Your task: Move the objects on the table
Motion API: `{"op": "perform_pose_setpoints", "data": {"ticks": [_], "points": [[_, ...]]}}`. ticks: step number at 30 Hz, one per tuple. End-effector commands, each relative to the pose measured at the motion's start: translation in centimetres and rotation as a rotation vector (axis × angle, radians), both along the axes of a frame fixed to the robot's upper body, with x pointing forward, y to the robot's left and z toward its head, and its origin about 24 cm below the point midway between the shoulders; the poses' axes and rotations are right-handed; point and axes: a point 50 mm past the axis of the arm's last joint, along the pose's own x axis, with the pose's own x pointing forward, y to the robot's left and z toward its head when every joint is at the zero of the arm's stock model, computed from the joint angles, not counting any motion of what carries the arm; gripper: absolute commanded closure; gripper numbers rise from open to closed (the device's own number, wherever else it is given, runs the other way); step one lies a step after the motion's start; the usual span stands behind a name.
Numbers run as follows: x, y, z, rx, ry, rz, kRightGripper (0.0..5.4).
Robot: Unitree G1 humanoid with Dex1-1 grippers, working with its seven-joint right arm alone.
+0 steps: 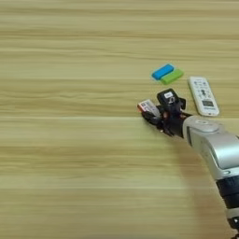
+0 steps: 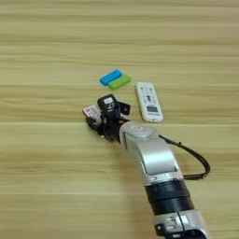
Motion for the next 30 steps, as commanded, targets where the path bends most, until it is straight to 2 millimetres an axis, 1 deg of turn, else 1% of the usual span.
{"op": "perform_pose_setpoints", "data": {"ticks": [1, 5, 7, 11, 15, 16, 18, 21, 24, 30], "points": [[1.0, 0.1, 2.0, -0.037, -0.094, 0.027, 3.31], [0.8, 0.1, 1.8, -0.05, -0.086, 0.04, 3.31], [0.8, 0.1, 1.7, -0.055, -0.084, 0.044, 2.92], [0.7, 0.2, 1.6, -0.058, -0.086, 0.052, 2.54], [0.7, 0.3, 1.7, -0.052, -0.097, 0.06, 2.02], [0.7, 0.3, 1.7, -0.051, -0.1, 0.062, 1.98], [0.6, 0.3, 1.8, -0.046, -0.105, 0.064, 1.67], [0.8, 0.2, 2.1, -0.025, -0.124, 0.051, 1.34], [1.1, 0.0, 2.6, 0.004, -0.143, 0.028, 0.9], [1.4, -0.2, 3.1, 0.037, -0.166, 0.006, 0.27]]}}
